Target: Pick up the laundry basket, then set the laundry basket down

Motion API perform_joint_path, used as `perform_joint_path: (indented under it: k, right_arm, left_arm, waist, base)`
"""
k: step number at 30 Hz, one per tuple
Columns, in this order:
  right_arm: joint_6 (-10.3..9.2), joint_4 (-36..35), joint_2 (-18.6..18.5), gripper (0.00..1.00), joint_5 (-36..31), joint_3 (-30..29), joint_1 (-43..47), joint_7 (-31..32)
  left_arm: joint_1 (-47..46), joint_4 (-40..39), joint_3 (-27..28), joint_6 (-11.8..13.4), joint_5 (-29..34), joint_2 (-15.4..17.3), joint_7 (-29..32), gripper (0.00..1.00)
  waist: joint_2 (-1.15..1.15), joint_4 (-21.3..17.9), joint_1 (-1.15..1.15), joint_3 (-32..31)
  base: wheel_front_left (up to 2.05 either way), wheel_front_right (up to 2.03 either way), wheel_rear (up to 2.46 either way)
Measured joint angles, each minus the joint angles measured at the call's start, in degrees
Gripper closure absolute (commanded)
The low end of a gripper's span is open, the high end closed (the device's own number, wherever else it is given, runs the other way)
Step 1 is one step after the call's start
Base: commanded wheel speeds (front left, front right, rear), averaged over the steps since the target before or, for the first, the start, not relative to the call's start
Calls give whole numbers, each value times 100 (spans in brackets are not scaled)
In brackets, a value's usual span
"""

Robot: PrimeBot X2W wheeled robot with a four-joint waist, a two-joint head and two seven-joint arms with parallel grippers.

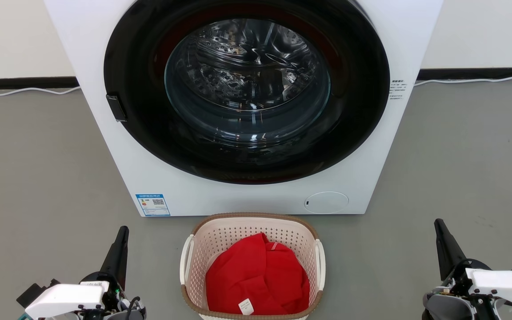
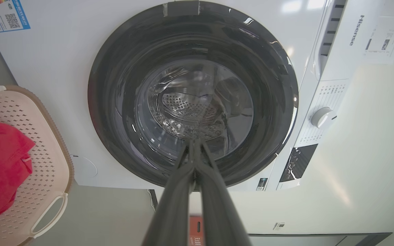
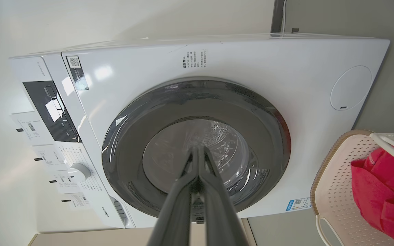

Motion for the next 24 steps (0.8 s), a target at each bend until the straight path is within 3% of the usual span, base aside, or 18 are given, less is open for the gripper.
perform_joint_path:
  k: [19,20,24]
  right_arm:
    - [0,0,0,100,0,0,0,0]
    - [0,23,1,0,0,4,17,-1]
    - [0,258,52,0,0,33,238,-2]
  left_arm:
    - [0,0,0,0,0,0,0,100]
    - [14,23,-1,1,0,-3,-4,0]
    - [252,282,-7,9,0,-57,-9,0]
  waist:
    - [0,0,0,0]
    - [0,0,0,0]
    - [0,0,0,1]
  base:
    - [0,0,0]
    - [0,0,0]
    - [0,0,0]
